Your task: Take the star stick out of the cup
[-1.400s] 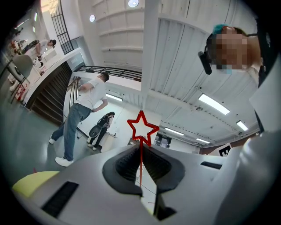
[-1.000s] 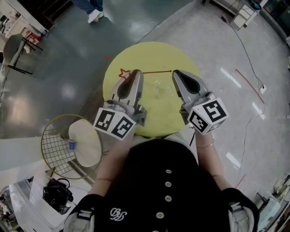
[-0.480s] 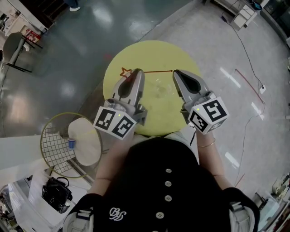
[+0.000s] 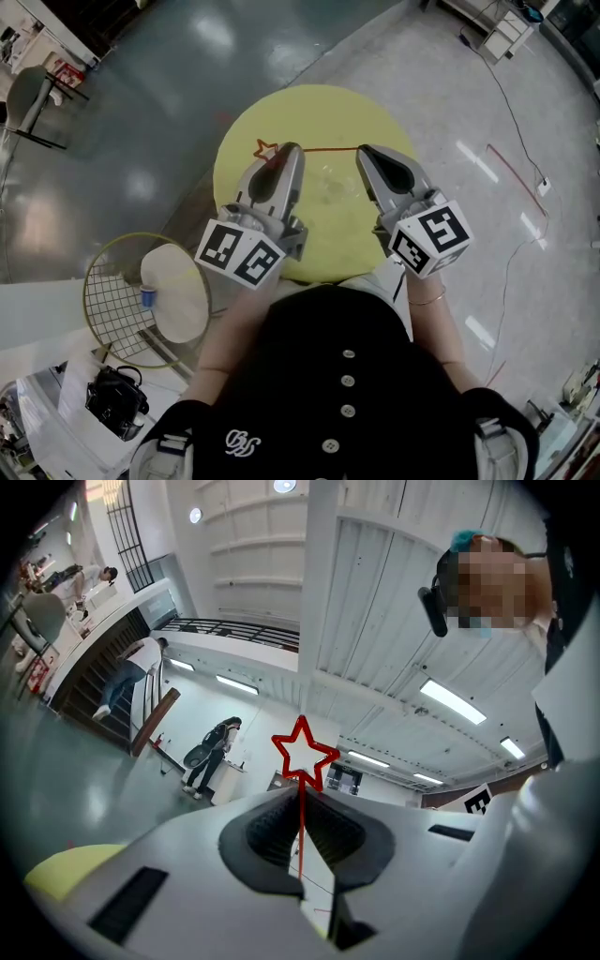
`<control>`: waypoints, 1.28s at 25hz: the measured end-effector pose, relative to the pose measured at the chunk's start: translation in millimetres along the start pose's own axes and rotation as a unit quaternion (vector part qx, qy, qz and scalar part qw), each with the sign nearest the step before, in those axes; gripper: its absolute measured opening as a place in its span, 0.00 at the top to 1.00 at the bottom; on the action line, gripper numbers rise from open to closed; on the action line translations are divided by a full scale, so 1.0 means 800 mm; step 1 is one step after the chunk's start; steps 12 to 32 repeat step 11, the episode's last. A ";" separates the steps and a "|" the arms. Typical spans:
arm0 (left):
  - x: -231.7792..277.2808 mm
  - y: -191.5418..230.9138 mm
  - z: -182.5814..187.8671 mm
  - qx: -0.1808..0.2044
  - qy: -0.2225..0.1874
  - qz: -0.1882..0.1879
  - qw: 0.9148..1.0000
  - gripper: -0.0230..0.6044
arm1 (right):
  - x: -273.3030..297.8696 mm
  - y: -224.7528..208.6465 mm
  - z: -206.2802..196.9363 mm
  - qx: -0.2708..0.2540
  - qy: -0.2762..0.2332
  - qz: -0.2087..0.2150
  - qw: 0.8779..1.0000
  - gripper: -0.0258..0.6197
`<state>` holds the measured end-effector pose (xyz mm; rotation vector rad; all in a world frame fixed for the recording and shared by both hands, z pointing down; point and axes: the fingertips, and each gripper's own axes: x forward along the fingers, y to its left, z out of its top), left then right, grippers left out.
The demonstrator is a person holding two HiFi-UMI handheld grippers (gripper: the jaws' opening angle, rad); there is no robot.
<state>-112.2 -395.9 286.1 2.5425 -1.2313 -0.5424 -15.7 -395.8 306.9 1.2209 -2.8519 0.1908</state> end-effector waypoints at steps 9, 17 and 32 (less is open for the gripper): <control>0.002 0.008 -0.006 0.002 0.001 0.012 1.000 0.93 | 0.002 -0.012 -0.004 0.006 -0.004 0.000 1.000 0.95; 0.001 0.010 -0.008 0.002 0.001 0.014 1.000 0.93 | 0.002 -0.013 -0.007 0.008 -0.004 -0.001 1.000 0.95; 0.001 0.010 -0.008 0.002 0.001 0.014 1.000 0.93 | 0.002 -0.013 -0.007 0.008 -0.004 -0.001 1.000 0.95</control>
